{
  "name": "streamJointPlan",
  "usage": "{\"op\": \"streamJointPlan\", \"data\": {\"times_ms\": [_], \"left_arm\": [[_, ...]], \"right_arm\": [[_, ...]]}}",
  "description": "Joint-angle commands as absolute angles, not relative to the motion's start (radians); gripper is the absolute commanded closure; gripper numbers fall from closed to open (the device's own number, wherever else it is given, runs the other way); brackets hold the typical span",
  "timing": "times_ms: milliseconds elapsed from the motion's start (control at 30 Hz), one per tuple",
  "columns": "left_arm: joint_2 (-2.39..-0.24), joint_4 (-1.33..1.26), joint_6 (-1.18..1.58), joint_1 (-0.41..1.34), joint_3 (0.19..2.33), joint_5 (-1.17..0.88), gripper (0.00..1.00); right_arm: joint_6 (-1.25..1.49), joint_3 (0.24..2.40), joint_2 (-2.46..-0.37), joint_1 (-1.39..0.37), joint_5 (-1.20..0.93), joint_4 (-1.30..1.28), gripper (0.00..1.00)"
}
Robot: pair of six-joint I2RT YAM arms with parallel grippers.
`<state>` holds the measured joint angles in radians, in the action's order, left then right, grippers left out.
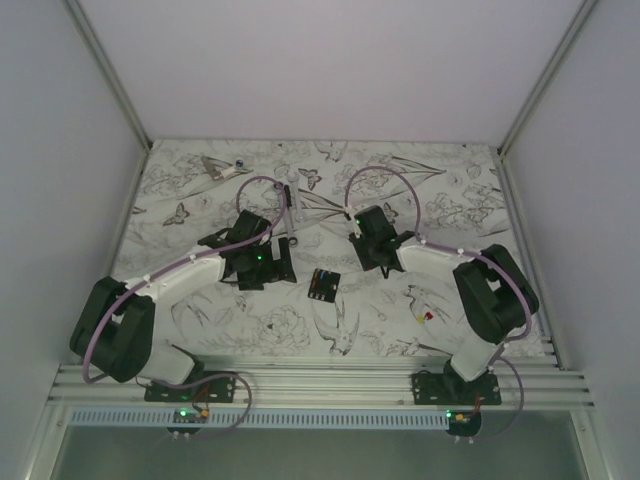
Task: Snap on the fuse box
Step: Pick up the fuse from the center of the board.
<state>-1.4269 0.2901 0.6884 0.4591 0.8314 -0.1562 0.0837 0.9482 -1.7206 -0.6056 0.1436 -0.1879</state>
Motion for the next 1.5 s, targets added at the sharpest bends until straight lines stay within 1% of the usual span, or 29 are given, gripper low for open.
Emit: {"op": "streamJointPlan", "data": {"times_ms": [0, 200, 333, 600, 867, 1200, 1467], "left_arm": [[-1.436, 0.302, 0.702, 0.466, 0.85, -0.17, 0.0], [-1.437, 0.3, 0.703, 0.468, 0.853, -0.17, 0.0], [-1.443, 0.3, 0.702, 0.47, 0.854, -0.173, 0.0], [-1.441, 0.299, 0.7, 0.471, 0.852, -0.17, 0.0], [-1.453, 0.297, 0.698, 0.472, 0.861, -0.175, 0.0], [-1.467, 0.296, 0.696, 0.472, 0.871, -0.179, 0.0], [-1.465, 0.296, 0.696, 0.473, 0.873, -0.182, 0.0]], "right_arm": [[0.124, 0.96, -1.676, -0.614, 0.203, -0.194, 0.67], [0.279, 0.925, -1.652, -0.652, 0.308, -0.154, 0.51], [0.319, 0.922, -1.679, -0.681, 0.393, -0.145, 0.47], [0.327, 0.914, -1.706, -0.681, 0.45, -0.148, 0.45], [0.317, 0.923, -1.725, -0.683, 0.405, -0.169, 0.45], [0.325, 0.874, -1.65, -0.683, 0.409, -0.256, 0.44], [0.341, 0.842, -1.581, -0.683, 0.453, -0.291, 0.41]]}}
